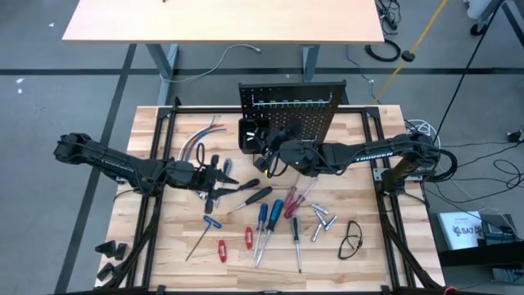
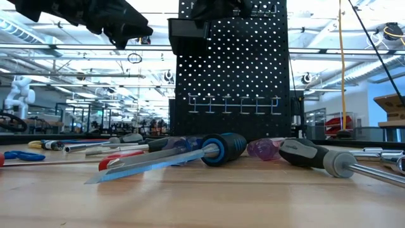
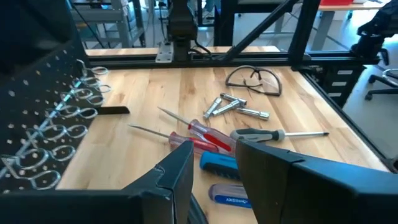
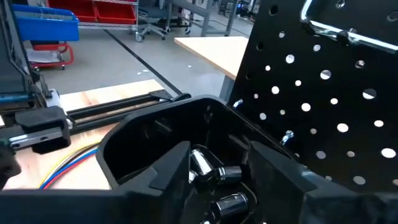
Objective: Hang tools onto peg board
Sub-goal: Put the extension bar in the black bin on the peg board
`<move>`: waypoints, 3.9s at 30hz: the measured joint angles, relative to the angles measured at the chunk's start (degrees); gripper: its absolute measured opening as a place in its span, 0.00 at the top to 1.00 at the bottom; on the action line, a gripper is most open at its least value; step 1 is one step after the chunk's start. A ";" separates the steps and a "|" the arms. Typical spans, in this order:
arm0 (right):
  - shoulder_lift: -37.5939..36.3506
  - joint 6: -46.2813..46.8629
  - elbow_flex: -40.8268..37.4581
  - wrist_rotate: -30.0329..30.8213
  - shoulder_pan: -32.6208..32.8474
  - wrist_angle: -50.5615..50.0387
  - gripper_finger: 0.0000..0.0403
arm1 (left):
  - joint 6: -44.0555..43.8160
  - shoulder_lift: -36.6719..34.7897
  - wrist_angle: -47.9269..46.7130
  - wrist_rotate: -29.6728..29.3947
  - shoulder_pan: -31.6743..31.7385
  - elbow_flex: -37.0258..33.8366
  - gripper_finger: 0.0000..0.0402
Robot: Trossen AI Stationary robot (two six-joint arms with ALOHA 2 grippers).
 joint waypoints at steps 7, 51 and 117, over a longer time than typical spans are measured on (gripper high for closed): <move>-1.12 0.23 0.00 -0.75 1.72 0.37 0.57 | -0.09 0.00 -1.22 0.59 0.00 0.00 0.68; 12.06 35.38 -0.05 -38.68 36.13 -62.88 0.57 | -9.72 -11.55 -16.17 -7.73 -5.69 1.95 0.68; 11.34 20.61 11.05 -13.34 28.72 -56.12 0.93 | -5.44 -12.33 -17.80 -14.49 -6.64 1.99 0.68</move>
